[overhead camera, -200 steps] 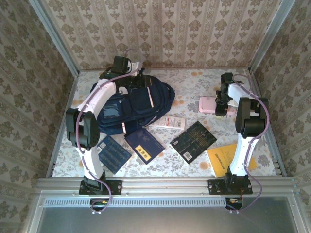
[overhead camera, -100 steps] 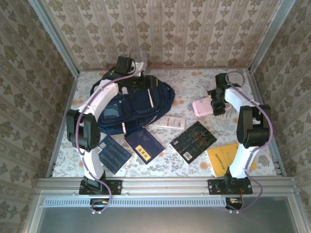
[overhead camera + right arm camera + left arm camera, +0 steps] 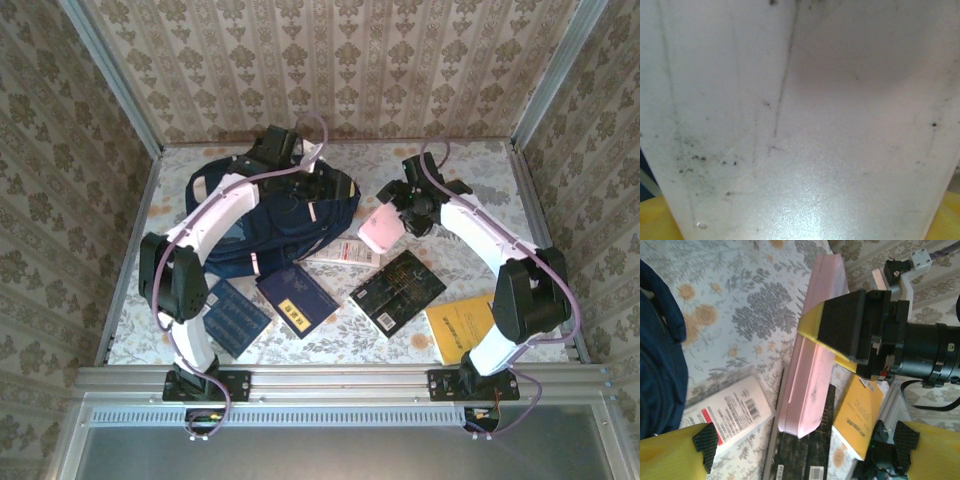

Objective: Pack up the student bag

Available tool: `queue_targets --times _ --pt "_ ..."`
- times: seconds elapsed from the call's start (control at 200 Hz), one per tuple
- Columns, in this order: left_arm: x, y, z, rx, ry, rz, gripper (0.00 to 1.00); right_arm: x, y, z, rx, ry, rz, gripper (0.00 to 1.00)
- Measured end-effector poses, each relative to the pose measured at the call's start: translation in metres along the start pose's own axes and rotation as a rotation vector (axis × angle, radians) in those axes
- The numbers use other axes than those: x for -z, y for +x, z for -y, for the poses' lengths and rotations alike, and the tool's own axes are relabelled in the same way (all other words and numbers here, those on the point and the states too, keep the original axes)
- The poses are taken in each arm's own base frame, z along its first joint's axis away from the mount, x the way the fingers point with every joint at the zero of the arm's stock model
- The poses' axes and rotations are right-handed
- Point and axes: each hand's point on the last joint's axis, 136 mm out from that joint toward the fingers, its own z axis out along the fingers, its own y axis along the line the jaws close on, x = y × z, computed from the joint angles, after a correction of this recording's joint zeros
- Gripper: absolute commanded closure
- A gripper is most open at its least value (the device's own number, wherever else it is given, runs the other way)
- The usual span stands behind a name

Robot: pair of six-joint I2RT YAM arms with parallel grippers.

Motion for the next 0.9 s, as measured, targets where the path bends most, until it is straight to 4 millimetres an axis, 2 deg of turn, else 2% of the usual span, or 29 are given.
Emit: queue_targets --times 0.17,0.33,0.605,0.72,0.9 --pt "0.0 0.013 0.004 0.024 0.044 -0.024 0.05 0.0 0.022 0.0 0.063 -0.01 -0.051 0.21" --pt "-0.009 0.027 0.006 0.045 0.084 -0.056 0.06 0.005 0.026 -0.002 0.06 -0.032 -0.072 0.21" --pt "-0.033 0.054 0.028 0.06 0.182 -0.123 0.14 0.012 0.031 -0.016 0.003 -0.1 -0.106 0.2" --pt "-0.04 0.056 0.034 0.057 0.197 -0.131 0.16 0.014 0.031 -0.019 -0.026 -0.113 -0.107 0.2" --pt "-0.042 0.053 0.032 0.056 0.199 -0.111 0.24 0.016 0.028 -0.019 -0.06 -0.116 -0.105 0.2"
